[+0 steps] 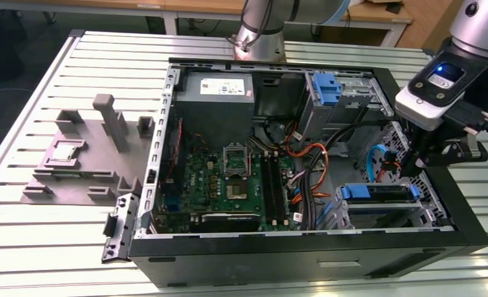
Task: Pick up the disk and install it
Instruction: 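Insert the first disk wire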
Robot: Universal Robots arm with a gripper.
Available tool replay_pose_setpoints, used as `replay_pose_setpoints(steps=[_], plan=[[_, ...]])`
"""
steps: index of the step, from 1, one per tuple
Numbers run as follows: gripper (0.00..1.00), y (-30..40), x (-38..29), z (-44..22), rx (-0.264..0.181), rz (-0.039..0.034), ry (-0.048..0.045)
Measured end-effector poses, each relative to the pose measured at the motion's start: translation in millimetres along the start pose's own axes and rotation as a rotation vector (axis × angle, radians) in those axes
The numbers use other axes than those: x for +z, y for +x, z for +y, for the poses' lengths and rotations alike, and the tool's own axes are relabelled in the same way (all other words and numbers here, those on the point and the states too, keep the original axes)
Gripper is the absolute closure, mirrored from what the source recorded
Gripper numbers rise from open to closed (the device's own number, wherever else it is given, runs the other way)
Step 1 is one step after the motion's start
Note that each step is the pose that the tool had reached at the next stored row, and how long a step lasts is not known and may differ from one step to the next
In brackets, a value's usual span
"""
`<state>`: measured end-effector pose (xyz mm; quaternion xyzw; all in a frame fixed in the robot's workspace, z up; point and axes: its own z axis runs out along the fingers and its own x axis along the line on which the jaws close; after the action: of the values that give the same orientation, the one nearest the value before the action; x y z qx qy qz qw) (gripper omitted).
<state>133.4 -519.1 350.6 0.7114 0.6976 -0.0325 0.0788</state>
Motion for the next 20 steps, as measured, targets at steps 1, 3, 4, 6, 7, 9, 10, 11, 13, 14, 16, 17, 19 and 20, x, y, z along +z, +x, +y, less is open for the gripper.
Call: replay_pose_setpoints(steps=[1, 3, 4, 6, 7, 9, 10, 11, 13, 14, 16, 17, 19, 20], plan=[[0.83, -1.0, 0.2, 0.0, 0.0, 0.0017, 0.0001], [0.83, -3.0, 0.5, 0.0, 0.0, 0.0016, 0.0], [0.83, -4.0, 0.6, 0.1, 0.0, 0.0016, 0.0001], [0.83, -5.2, 0.9, 0.1, 0.0, 0.0019, 0.0001], [0.83, -5.3, 0.9, 0.1, 0.0, 0.0023, 0.0001], [0.83, -5.5, 1.1, 0.1, 0.0, 0.0034, 0.0001], [0.83, -5.5, 1.3, 0.1, 0.0, 0.0045, 0.0001], [0.83, -5.5, 1.4, 0.0, 0.0, 0.0066, 0.0001], [0.83, -5.5, 1.6, 0.0, 0.001, 0.0136, 0.0004], [0.83, -5.5, 1.7, 0.0, 0.001, 0.0164, 0.0005], [0.83, -5.9, 2.1, -0.1, 0.002, 0.0202, 0.0007], [0.83, -6.0, 2.0, -0.3, 0.003, 0.0213, 0.0009], [0.83, -6.2, 2.2, -1.3, 0.004, 0.0229, 0.0011], [0.83, -6.4, 2.3, -1.9, 0.004, 0.0232, 0.0011]])
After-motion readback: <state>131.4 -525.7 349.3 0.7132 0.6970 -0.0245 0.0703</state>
